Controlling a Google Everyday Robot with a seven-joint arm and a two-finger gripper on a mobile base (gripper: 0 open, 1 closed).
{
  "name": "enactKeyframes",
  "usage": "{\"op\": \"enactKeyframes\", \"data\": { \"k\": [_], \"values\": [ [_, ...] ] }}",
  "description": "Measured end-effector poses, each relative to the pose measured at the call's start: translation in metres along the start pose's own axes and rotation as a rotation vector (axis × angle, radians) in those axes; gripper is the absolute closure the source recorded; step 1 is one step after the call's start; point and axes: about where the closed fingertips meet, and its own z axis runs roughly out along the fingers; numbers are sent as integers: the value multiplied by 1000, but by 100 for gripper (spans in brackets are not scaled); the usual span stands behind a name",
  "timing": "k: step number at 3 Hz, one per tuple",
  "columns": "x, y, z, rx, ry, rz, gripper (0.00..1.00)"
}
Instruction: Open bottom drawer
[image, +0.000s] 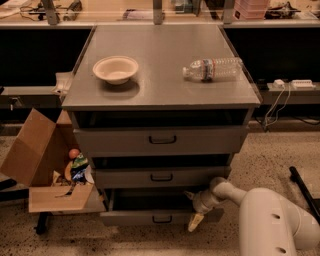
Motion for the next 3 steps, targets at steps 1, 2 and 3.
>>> {"op": "enactKeyframes", "data": {
  "k": [1,2,3],
  "values": [
    [-9,21,2,-28,1,1,0],
    [-17,51,12,-88,-3,18,26],
    [-17,63,16,-113,-8,30,50]
  ]
}}
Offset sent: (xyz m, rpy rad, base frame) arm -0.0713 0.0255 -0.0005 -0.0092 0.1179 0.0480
